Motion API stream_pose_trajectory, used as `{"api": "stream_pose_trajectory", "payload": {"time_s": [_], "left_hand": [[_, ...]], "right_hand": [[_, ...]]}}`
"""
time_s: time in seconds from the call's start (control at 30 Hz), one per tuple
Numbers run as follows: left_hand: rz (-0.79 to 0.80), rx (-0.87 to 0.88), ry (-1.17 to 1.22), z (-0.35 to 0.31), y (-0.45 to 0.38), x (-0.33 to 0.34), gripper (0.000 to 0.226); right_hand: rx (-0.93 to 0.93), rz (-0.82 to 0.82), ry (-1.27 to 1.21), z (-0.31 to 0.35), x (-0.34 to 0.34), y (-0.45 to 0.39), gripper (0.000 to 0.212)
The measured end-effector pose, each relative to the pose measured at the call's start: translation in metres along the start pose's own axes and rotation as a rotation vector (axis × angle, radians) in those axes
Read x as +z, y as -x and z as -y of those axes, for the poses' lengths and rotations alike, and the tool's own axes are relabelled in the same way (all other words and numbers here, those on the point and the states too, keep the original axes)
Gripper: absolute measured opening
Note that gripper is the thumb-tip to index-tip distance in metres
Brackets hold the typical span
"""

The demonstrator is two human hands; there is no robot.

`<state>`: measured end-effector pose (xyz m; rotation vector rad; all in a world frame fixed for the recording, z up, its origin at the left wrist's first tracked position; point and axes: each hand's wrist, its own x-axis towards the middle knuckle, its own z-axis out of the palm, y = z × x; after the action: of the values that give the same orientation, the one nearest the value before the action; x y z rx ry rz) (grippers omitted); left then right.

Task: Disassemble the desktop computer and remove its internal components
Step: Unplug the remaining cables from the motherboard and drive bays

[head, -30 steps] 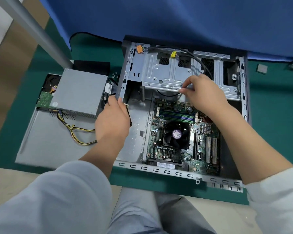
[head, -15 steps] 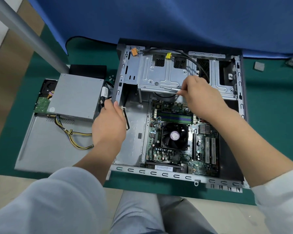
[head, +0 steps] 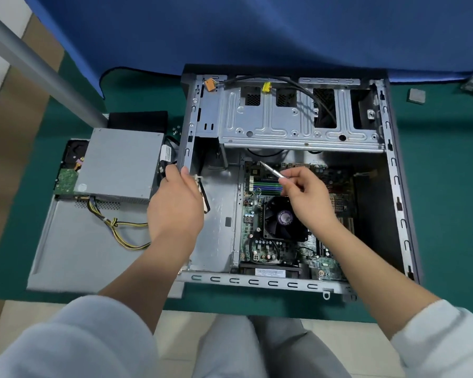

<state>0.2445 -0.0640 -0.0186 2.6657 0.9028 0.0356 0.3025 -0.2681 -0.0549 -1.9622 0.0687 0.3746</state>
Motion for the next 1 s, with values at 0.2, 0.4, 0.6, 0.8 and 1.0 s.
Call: {"api": "stream_pose_trajectory", "payload": {"time_s": [0.2, 0.4, 0.6, 0.8, 1.0], "left_hand": [[0.004, 0.016, 0.022, 0.000, 0.001, 0.003, 0.043], [-0.114, 0.065, 0.013, 0.002, 0.002, 0.003, 0.051], [-0.244, 0.404, 0.064, 0.000, 0.019, -0.002, 0.034], [0.277, 0.754, 0.130, -0.027, 0.031, 0.022, 0.038], [0.596, 0.923, -0.186, -0.061, 0.007, 0.063, 0.066]], "right_hand": [[0.153, -0.192, -0.386, 0.001, -0.018, -0.011, 0.003], [0.228, -0.337, -0.470, -0.007, -0.034, -0.012, 0.007], [0.104, -0.387, -0.203, -0.016, -0.044, -0.005, 0.007], [0.055, -0.279, 0.052, -0.018, -0.053, -0.005, 0.010], [0.071, -0.340, 0.083, -0.017, -0.046, -0.032, 0.014]]}}
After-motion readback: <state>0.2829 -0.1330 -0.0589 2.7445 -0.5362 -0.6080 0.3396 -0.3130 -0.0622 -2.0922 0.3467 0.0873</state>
